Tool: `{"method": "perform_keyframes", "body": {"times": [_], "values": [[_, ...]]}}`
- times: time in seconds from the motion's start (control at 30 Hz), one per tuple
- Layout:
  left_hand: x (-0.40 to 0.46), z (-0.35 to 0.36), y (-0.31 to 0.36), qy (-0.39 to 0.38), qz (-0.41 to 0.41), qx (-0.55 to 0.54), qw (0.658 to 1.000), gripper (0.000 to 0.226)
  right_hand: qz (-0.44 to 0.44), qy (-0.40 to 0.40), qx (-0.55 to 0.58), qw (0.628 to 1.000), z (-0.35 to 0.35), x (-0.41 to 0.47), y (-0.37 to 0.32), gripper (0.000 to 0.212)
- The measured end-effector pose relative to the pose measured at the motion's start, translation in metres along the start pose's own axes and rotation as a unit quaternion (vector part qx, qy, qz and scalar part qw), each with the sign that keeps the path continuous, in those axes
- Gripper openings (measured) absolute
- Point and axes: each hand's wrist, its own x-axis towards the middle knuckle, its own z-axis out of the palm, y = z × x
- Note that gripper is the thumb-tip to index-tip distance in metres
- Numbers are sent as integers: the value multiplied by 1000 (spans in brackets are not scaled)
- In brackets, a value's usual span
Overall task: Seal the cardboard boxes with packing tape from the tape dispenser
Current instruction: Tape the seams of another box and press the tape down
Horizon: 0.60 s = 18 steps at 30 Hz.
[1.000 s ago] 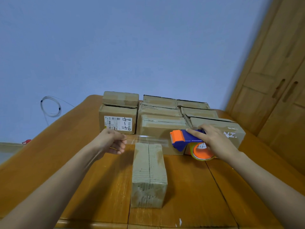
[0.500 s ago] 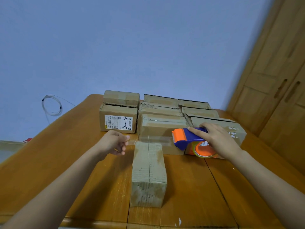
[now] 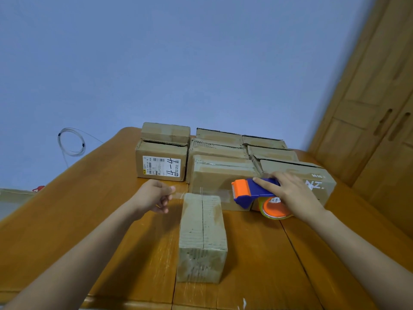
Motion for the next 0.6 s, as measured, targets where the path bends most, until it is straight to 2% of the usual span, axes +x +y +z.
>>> {"method": "perform_keyframes", "body": {"times": [0.4, 0.6], "values": [[-5, 28, -30, -16, -38, -112, 993, 32, 41, -34, 34, 998, 26, -21, -31, 98], [-5, 45, -37, 0, -30, -141, 990, 41, 48, -49, 61, 996, 32, -16, -44, 98]]}}
